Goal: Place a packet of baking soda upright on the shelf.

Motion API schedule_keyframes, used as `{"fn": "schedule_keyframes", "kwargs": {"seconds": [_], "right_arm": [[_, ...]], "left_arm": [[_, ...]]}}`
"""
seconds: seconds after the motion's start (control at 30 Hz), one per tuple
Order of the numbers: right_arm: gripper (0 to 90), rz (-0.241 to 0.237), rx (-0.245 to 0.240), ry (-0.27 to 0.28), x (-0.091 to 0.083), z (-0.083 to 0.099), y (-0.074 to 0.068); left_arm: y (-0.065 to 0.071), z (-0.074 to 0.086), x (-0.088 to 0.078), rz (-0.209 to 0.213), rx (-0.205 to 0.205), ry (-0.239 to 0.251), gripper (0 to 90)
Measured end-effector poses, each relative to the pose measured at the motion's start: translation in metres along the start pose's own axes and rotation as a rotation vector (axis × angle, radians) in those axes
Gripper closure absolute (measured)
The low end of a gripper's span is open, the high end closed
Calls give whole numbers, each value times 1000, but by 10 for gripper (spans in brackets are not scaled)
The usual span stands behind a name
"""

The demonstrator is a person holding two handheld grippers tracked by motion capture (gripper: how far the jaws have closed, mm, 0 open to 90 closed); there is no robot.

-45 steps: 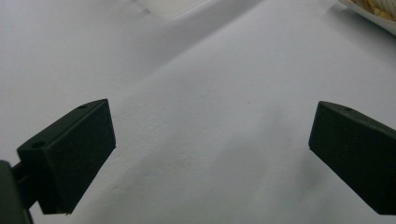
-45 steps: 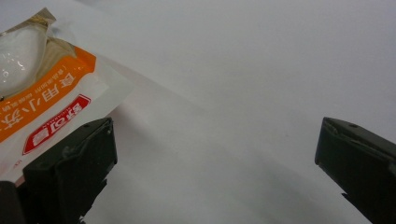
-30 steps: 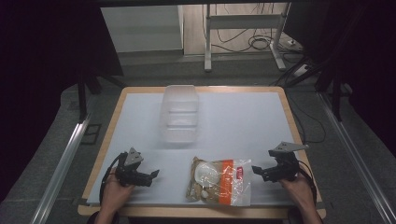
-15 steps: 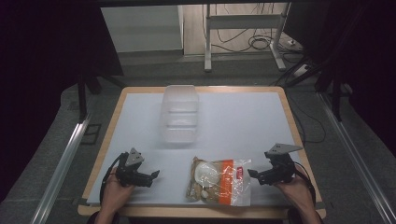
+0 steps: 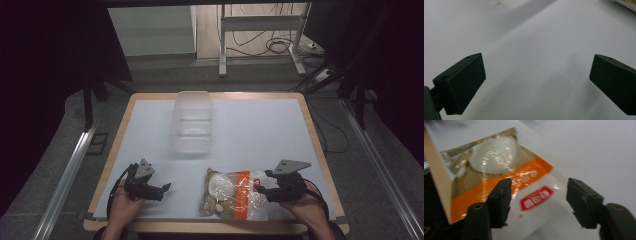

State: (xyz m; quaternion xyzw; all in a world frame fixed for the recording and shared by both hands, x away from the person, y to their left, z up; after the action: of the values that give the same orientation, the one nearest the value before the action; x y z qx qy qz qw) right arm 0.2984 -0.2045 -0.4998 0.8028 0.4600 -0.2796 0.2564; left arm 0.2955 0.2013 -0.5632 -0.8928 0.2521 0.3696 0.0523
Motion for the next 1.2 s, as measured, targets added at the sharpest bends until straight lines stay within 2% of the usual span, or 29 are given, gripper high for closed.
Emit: {"fn": "schedule_keyframes", "kwargs": {"seconds": [0.03,0.1,0.13,0.23,0.37,0.47,0.53,0.63,0.7,0.73,0.8,0.83,0.87,0.9,0.97,1.03,1.13,1.2], "right_arm": [[445,-20,-12,-1,1,-3,-5],[452,-31,-19,-1,2,-4,-8],[503,-50,-43,7,5,-7,-16],[589,-95,-58,-9,10,-10,-25],[774,-180,-99,-46,21,-13,-40],[884,-226,-124,-47,27,-16,-50],[885,-267,-136,-48,30,-18,-57],[886,-285,-163,-66,33,-19,-65],[886,-337,-189,-80,39,-20,-77],[886,-337,-189,-80,39,-20,-77],[886,-364,-229,-105,45,-20,-87],[886,-364,-229,-105,45,-20,-87],[886,-391,-243,-115,48,-19,-92],[886,-391,-243,-115,48,-19,-92],[886,-406,-275,-134,50,-17,-96],[886,-390,-296,-156,51,-15,-97],[887,-372,-309,-177,52,-12,-93],[887,-365,-297,-181,52,-11,-90]], "left_arm": [[0,0,0,0,0,2,5],[1,0,0,0,1,1,5],[1,0,1,-1,1,0,5],[0,0,0,-3,2,2,5],[0,0,0,-5,2,1,5],[0,0,0,-5,1,0,5],[0,0,1,-7,3,0,5],[0,0,1,-8,5,-2,5],[1,0,1,-8,5,-4,5],[1,0,1,-8,5,-4,5],[1,0,1,-8,6,-6,5],[1,1,1,-8,5,-6,5],[1,1,1,-8,6,-7,5],[1,1,1,-8,6,-7,5],[1,1,2,-11,8,-10,5],[1,1,2,-13,10,-11,5],[1,1,2,-13,10,-12,5],[1,1,2,-13,10,-13,4]]}}
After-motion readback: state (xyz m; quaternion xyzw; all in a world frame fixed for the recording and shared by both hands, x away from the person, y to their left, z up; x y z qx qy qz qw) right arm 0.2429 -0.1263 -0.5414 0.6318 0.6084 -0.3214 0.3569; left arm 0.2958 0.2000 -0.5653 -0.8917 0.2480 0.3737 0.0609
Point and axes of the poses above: each handheld gripper's, and its own axes: x roughly forward along the jaws, z roughly out of its underside, y roughly to its right, the point moved 4 cm from there along x, roughly forward along the jaws, and after that the axes turned 12 degrees about -x, right-handed, at the moved point
